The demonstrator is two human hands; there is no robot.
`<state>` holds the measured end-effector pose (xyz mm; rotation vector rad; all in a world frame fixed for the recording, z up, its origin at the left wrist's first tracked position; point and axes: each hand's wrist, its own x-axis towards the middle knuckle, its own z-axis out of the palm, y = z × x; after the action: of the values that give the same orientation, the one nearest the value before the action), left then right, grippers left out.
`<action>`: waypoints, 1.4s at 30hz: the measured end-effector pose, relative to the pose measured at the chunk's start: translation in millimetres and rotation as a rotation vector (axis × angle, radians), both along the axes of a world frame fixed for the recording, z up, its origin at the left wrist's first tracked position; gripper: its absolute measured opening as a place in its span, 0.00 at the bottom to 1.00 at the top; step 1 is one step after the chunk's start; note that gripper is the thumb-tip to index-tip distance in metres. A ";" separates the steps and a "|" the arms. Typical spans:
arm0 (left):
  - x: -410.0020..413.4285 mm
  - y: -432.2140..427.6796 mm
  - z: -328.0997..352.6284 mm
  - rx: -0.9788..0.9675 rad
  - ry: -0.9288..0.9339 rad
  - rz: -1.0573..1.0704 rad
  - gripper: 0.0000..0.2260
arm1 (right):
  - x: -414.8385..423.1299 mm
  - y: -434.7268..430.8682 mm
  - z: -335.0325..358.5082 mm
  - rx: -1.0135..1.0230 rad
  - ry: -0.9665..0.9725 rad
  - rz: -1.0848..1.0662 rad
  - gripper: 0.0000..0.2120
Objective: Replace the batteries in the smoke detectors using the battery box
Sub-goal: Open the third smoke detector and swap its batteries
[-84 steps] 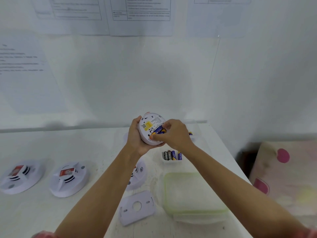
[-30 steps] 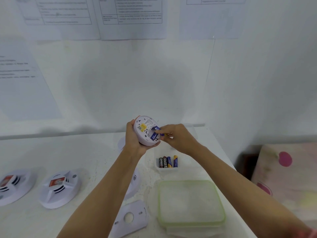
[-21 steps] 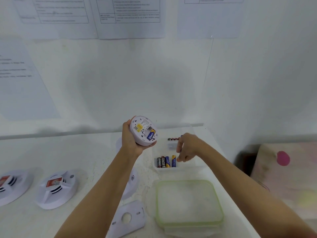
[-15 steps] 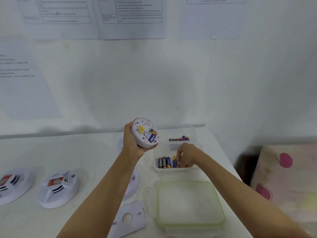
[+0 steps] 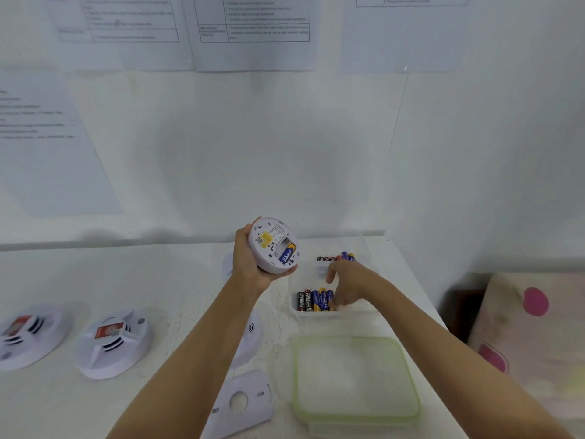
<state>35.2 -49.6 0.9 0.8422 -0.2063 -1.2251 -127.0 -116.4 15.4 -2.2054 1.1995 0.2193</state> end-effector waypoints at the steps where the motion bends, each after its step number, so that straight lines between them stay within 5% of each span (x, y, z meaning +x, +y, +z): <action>1: -0.5 0.1 1.0 -0.006 0.001 -0.003 0.20 | 1.3 -0.7 5.4 -0.096 -0.054 0.004 0.16; 6: -5.3 -1.2 8.0 -0.059 0.020 0.004 0.17 | 22.0 10.3 39.4 -0.325 -0.516 0.036 0.17; 12: -16.1 2.4 19.1 -0.118 0.033 -0.010 0.25 | 37.5 19.5 26.8 -0.367 -0.487 0.079 0.17; 24: -13.1 11.4 9.6 -0.035 0.042 -0.014 0.11 | 38.9 17.0 17.0 -0.365 -0.417 0.164 0.17; 42: -19.8 6.4 13.9 0.025 -0.051 0.009 0.12 | 30.4 24.1 25.3 -0.461 -0.363 0.255 0.15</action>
<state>15.4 -43.2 14.8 0.8962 -0.2289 -1.2007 -96.6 -92.4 40.7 -2.6446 0.8227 -0.3815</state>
